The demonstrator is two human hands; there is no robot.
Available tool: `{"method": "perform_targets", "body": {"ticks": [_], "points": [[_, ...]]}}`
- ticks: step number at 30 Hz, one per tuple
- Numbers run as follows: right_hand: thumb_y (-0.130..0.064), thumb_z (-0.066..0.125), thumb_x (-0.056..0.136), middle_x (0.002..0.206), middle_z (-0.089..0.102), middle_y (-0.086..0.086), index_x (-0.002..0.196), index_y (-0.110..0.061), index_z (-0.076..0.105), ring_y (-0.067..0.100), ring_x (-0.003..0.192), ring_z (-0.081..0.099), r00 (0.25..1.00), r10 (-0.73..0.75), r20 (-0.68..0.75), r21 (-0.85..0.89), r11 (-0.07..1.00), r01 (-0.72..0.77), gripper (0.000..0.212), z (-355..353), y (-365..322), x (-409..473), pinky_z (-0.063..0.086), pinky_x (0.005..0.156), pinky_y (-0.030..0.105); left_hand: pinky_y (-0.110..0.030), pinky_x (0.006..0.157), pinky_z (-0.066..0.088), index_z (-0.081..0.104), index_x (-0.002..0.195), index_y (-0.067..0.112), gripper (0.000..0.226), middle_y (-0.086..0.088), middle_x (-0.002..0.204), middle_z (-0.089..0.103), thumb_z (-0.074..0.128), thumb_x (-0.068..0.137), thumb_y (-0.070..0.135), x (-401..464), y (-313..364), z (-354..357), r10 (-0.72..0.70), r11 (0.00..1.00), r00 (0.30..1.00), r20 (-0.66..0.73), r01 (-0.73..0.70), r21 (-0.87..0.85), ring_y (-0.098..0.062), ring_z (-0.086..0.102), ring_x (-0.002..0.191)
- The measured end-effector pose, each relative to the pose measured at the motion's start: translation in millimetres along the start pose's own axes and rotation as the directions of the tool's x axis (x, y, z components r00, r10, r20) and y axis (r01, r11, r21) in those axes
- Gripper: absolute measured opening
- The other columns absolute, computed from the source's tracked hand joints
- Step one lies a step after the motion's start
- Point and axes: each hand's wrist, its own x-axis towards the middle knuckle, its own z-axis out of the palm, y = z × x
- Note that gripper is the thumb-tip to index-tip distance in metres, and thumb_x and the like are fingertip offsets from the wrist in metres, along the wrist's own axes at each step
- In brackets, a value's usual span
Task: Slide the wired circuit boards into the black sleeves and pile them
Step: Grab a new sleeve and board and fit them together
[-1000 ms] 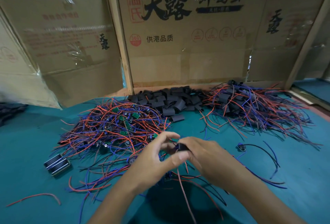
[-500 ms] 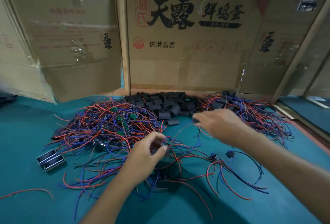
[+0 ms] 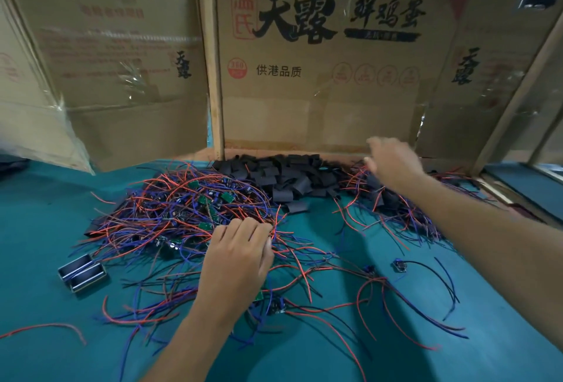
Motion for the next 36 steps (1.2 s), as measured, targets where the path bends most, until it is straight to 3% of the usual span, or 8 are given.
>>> {"method": "perform_targets", "body": {"ticks": [4, 9, 13, 16, 20, 23, 28, 36], "points": [[-0.038, 0.049, 0.098, 0.122, 0.060, 0.009, 0.122, -0.016, 0.053, 0.029, 0.114, 0.056, 0.864, -0.420, 0.276, 0.261, 0.899, 0.353, 0.033, 16.6, -87.5, -12.0, 0.048, 0.090, 0.041, -0.042, 0.072, 0.037, 0.065, 0.093, 0.015, 0.018, -0.002, 0.082, 0.058, 0.051, 0.095, 0.027, 1.1, -13.4, -2.8, -0.261, 0.955, 0.960, -0.104, 0.273, 0.121, -0.028, 0.054, 0.079], [-0.029, 0.043, 0.103, 0.120, 0.063, 0.009, 0.134, -0.010, 0.045, 0.029, 0.106, 0.061, 0.773, -0.539, 0.335, 0.033, 0.826, 0.562, 0.036, 32.3, -139.7, -20.9, 0.050, 0.076, 0.039, -0.042, 0.075, 0.039, 0.066, 0.096, 0.014, 0.024, -0.003, 0.086, 0.062, 0.046, 0.097, 0.028, -2.4, -28.6, -1.3, -0.337, 0.923, 0.938, -0.082, 0.346, 0.169, -0.028, 0.056, 0.082], [-0.018, 0.042, 0.101, 0.098, 0.069, 0.007, 0.117, -0.009, 0.052, 0.028, 0.086, 0.066, 0.908, -0.374, 0.189, -0.040, 0.921, 0.388, 0.021, 16.3, -146.9, -26.4, 0.048, 0.065, 0.035, -0.044, 0.075, 0.039, 0.065, 0.094, 0.014, 0.024, -0.004, 0.085, 0.061, 0.045, 0.097, 0.026, -1.1, -34.7, -4.8, -0.413, 0.890, 0.906, -0.090, 0.422, 0.174, -0.029, 0.056, 0.081], [-0.027, 0.045, 0.101, 0.085, 0.069, 0.010, 0.103, -0.012, 0.061, 0.032, 0.078, 0.064, 0.999, -0.033, 0.040, 0.358, 0.934, 0.016, 0.022, -13.5, -143.6, -48.9, 0.041, 0.058, 0.034, -0.042, 0.076, 0.041, 0.067, 0.099, 0.014, 0.023, -0.003, 0.090, 0.062, 0.051, 0.093, 0.030, 1.0, -33.0, -6.8, -0.346, 0.927, 0.931, -0.120, 0.359, 0.108, -0.029, 0.058, 0.085], [-0.024, 0.058, 0.092, 0.052, 0.049, -0.005, 0.063, -0.022, 0.051, 0.007, 0.051, 0.046, 0.996, 0.071, -0.049, 0.766, 0.643, -0.008, 0.029, -54.4, -156.2, -122.0, 0.035, 0.054, 0.024, -0.033, 0.106, 0.032, 0.052, 0.140, 0.016, 0.068, 0.001, 0.140, 0.054, 0.063, 0.083, 0.051, 2.5, -8.1, -7.2, 0.038, 0.970, 0.998, 0.042, -0.027, -0.243, -0.019, 0.048, 0.129], [-0.014, 0.063, 0.090, 0.055, 0.057, -0.010, 0.067, -0.017, 0.061, 0.001, 0.051, 0.046, 0.994, 0.020, 0.108, 0.899, 0.426, -0.106, 0.024, -69.3, -169.9, -169.9, 0.035, 0.051, 0.016, -0.030, 0.112, 0.028, 0.048, 0.144, 0.009, 0.073, -0.002, 0.144, 0.053, 0.062, 0.085, 0.050, -0.4, 13.1, -7.6, 0.191, 0.920, 0.976, 0.106, -0.140, -0.367, -0.017, 0.046, 0.132], [-0.018, 0.067, 0.084, 0.080, 0.067, 0.013, 0.088, -0.006, 0.062, 0.021, 0.069, 0.064, 0.845, -0.210, 0.492, 0.686, -0.504, -0.525, 0.014, -70.9, -170.6, -200.2, 0.057, 0.066, 0.028, -0.033, 0.096, 0.042, 0.067, 0.115, 0.011, 0.032, 0.003, 0.116, 0.070, 0.064, 0.085, 0.024, -1.7, 23.3, -13.1, 0.151, 0.812, 0.983, 0.103, -0.063, -0.581, -0.018, 0.062, 0.106], [-0.017, 0.055, 0.092, 0.088, 0.071, 0.014, 0.090, -0.008, 0.073, 0.020, 0.076, 0.070, 0.828, -0.390, 0.403, 0.448, -0.705, -0.550, 0.020, -63.8, -174.0, -201.8, 0.057, 0.071, 0.030, -0.029, 0.091, 0.043, 0.062, 0.108, 0.013, 0.031, 0.005, 0.107, 0.068, 0.060, 0.081, 0.026, -4.5, 43.9, -15.9, 0.054, 0.808, 0.992, 0.118, 0.026, -0.588, -0.019, 0.059, 0.100]]}}
